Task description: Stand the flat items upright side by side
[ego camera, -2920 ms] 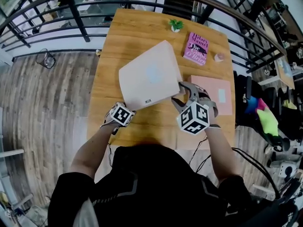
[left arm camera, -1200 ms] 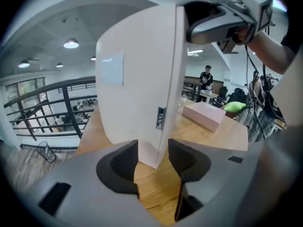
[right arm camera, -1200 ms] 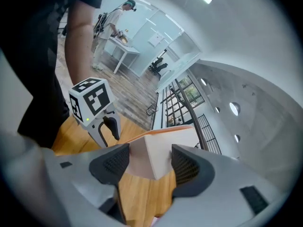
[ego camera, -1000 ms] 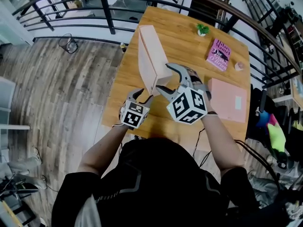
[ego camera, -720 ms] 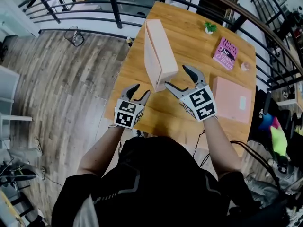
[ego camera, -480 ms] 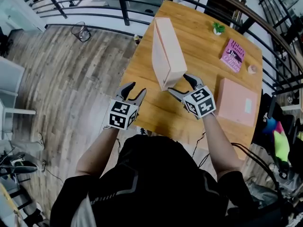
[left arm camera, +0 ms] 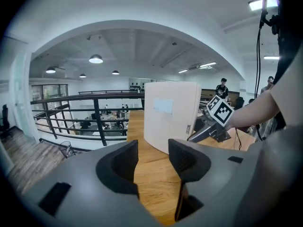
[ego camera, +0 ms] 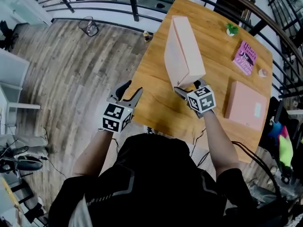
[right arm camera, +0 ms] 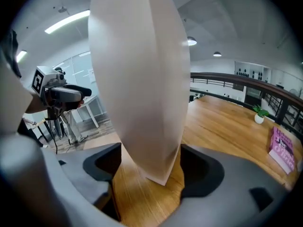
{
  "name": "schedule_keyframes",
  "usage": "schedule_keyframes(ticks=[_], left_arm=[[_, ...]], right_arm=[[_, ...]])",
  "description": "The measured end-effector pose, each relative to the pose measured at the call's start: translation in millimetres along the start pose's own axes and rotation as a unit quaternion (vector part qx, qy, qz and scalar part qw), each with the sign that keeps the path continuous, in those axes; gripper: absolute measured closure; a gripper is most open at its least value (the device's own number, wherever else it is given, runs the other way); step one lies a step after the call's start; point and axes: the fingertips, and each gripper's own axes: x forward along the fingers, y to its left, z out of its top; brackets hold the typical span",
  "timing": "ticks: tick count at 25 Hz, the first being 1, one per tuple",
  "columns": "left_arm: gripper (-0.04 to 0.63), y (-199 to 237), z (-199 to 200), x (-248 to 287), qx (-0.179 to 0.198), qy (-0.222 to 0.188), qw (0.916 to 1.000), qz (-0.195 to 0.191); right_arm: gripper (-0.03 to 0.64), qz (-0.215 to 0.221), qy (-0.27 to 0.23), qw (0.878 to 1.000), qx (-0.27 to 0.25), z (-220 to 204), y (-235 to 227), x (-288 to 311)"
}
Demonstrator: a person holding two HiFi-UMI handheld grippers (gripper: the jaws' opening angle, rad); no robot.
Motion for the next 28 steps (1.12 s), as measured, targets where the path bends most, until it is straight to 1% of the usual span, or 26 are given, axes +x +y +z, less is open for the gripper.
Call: schedule_keyframes(ticks=[3,6,11,16,20,25,28], left_arm=[[0.377,14,0,-4,-0.009,-0.006,0.9999,0.01],[0.377,23,1,-6,-0.013,-0.012,0.9998,0.012],[0.377,35,11,-14,-0.015,-0.031,0.9993,0.015],[0.377,54,30,-29,-0.025,-0.063,0.9971,0.034],[0.377,71,39,-45,-0.037,-0.082,0.9948,0.047],[0.377,92,38,-62,-0.046,-0.089,0.9924,0.072],[0.377,98,35,-69,-0.031,-0.086,0.9922,0.085]], right_arm=[[0.261,-0.012,-0.005,1.0,0.027,4,0,8],[0.27,-0.027,-0.012,0.998,0.052,10,1,15],[0.275,-0.063,-0.024,0.993,0.098,28,4,38],[0.273,-0.099,-0.035,0.985,0.138,54,1,65],[0.273,-0.113,-0.042,0.98,0.16,75,-3,87],[0.272,-0.132,-0.044,0.976,0.17,97,-14,108],[0.268,-0.135,-0.056,0.97,0.196,109,-23,119]])
